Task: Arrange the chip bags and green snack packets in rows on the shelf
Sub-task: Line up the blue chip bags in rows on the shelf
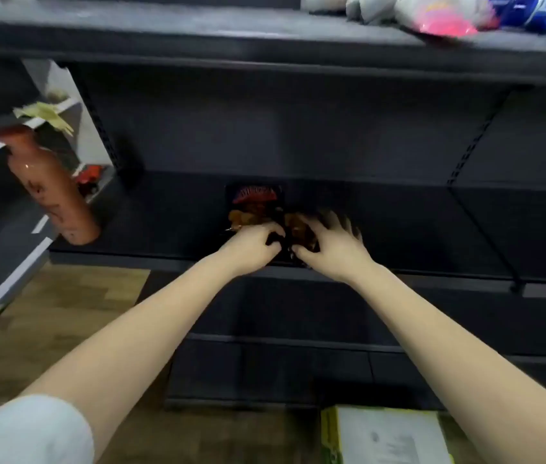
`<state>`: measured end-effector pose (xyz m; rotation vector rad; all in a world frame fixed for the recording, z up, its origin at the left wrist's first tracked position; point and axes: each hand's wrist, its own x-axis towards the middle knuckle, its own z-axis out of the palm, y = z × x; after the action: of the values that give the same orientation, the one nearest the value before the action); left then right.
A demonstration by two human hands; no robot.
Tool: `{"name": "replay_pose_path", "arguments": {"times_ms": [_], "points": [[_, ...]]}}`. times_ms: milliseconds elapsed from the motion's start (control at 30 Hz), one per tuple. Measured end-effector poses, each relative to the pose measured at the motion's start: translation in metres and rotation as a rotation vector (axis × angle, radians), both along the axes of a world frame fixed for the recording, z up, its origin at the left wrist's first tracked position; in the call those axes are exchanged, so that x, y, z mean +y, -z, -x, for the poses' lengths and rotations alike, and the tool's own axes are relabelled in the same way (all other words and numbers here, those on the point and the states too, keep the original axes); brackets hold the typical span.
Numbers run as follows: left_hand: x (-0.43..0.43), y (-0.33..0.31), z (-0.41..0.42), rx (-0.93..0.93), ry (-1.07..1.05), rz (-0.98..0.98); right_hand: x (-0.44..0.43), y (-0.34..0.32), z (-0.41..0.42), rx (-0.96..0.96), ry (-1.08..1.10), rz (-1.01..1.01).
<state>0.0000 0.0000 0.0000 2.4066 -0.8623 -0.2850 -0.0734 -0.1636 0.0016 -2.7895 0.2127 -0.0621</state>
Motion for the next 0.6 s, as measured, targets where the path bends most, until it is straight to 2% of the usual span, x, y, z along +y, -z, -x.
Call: {"name": "replay_pose_path", "arguments": {"times_ms": [200,300,500,600], "points": [[-0.006,0.015,-0.013,-0.056,-0.151,0.031,0.001,0.030,-0.034,0.076,-0.008,0.064],[-0.006,0.016,-0.031,-0.160,-0.180,0.059,-0.006,0.044,-0.047,0.066,0.035,0.084],[-0.023,0.004,-0.085,-0.427,-0.193,-0.005,-0.018,0.048,-0.086,0.090,0.143,0.118],[-0.038,0.004,-0.115,-0.462,-0.148,-0.044,-0.014,0.051,-0.100,0.080,0.210,0.167]]}}
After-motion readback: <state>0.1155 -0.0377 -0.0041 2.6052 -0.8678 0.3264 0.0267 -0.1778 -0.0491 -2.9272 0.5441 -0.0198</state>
